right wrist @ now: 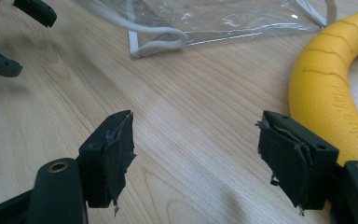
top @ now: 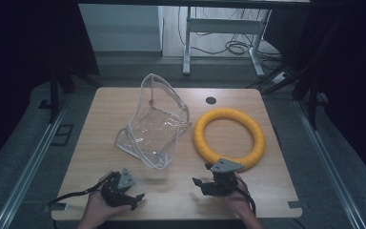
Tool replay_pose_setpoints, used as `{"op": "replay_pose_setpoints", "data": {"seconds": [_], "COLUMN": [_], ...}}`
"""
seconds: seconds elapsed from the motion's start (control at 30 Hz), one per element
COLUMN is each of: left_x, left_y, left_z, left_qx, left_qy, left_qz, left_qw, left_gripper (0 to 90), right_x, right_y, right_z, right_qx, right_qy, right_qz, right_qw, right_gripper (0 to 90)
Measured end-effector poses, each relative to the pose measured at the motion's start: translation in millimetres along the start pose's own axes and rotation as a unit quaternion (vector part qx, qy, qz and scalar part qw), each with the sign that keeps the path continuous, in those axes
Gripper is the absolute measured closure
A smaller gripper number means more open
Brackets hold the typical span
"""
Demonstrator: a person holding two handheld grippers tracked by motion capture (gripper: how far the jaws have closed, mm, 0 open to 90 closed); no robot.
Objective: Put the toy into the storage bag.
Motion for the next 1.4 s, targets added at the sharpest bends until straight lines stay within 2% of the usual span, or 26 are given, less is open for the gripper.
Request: {"op": "replay_pose_setpoints", "data": {"seconds": [0.13,0.23,0.53,0.93,1.0,1.03,1.07,1.1,1.13,1.17,1.3,1.4], "left_x": [0.1,0.3,1.1,1.4,4.3,4.3,7.0,9.6,9.6,10.1,11.3,10.3], "left_y": [-0.7,-1.4,-3.9,-3.0,-6.0,-6.0,-8.5,-12.1,-12.1,-13.3,-12.1,-11.4], "left_z": [0.8,0.6,1.1,0.4,-1.8,-1.8,-3.9,-4.0,-4.0,-5.4,-8.0,-6.9], "left_qx": [0.002,0.002,0.002,0.0,-0.013,-0.013,-0.025,-0.021,-0.021,-0.012,-0.013,-0.009], "left_qy": [0.0,-0.002,-0.003,-0.004,-0.009,-0.009,-0.012,-0.011,-0.011,-0.001,0.005,0.007], "left_qz": [0.0,-0.001,-0.004,-0.005,-0.018,-0.018,-0.029,-0.034,-0.034,-0.027,-0.024,-0.02], "left_qw": [1.0,1.0,1.0,1.0,0.9997,0.9997,0.9992,0.9991,0.9991,0.9996,0.9996,0.9997], "left_gripper": [15.9,15.9,15.9,15.9,15.9,15.9,15.9,15.9,16.2,16.1,16.1,16.1], "right_x": [1.5,2.8,14.2,25.4,28.6,28.6,29.5,31.7,31.7,35.2,40.6,42.3], "right_y": [-5.9,-12.4,-24.3,-32.8,-34.1,-34.1,-34.1,-33.1,-33.1,-31.7,-28.1,-25.7], "right_z": [-4.3,-10.3,-20.8,-35.5,-39.9,-39.9,-40.6,-42.1,-42.1,-43.7,-47.4,-51.8], "right_qx": [-0.002,-0.008,-0.002,-0.001,-0.002,-0.002,-0.001,0.001,0.001,0.004,0.014,0.013], "right_qy": [-0.001,-0.011,-0.013,-0.032,-0.04,-0.04,-0.043,-0.053,-0.053,-0.06,-0.064,-0.067], "right_qz": [0.0,0.0,0.001,0.033,0.044,0.044,0.049,0.056,0.056,0.061,0.077,0.088], "right_qw": [1.0,0.9999,0.9999,0.999,0.9982,0.9982,0.9979,0.997,0.997,0.9963,0.9949,0.9938], "right_gripper": [27.6,27.8,27.9,26.6,26.6,26.6,26.5,26.5,26.5,26.4,26.0,26.0]}}
Point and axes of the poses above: each handheld gripper's, and its own axes: y roughly forward along the jaws, x roughly out of its top, z roughly to its left, the point moved 9 cm from there along y, roughly forward along the jaws, and after that the axes turned 7 degrees about -x, right-handed, at the moved point
